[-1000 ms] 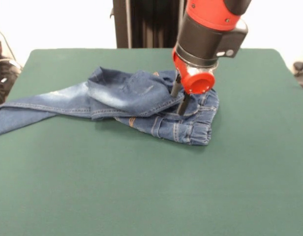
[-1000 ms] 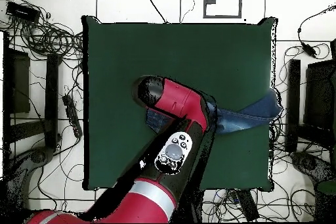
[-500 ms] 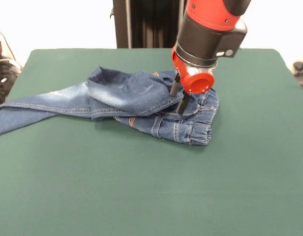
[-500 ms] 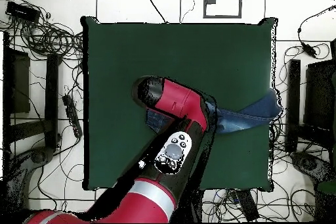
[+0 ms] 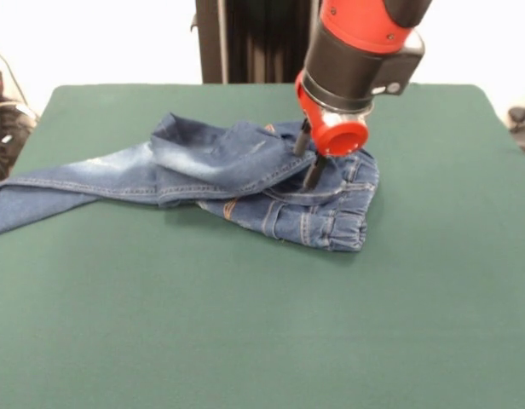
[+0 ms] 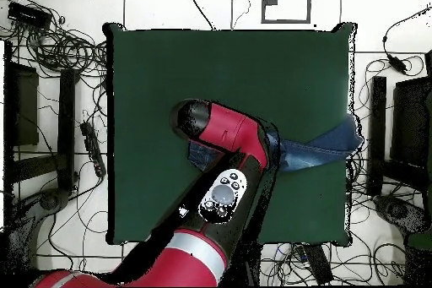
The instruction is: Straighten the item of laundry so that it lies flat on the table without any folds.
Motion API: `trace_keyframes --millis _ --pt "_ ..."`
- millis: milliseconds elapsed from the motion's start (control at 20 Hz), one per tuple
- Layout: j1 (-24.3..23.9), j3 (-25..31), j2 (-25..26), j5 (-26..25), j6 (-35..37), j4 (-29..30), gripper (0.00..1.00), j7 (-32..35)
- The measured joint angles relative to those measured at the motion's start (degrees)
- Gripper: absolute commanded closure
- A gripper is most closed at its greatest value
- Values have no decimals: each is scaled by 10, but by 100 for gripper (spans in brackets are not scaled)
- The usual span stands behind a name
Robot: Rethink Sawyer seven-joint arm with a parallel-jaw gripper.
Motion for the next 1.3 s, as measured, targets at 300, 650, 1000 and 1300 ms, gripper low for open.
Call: trace_keyframes --millis 300,650,1000,1300 --pt "-2 -3 25 0 78 -25 0 0" --pt "-7 -6 55 0 99 -43 100 0" --pt "-8 -28 73 -16 98 -39 100 0" --pt "-16 -47 1 -66 99 5 100 0"
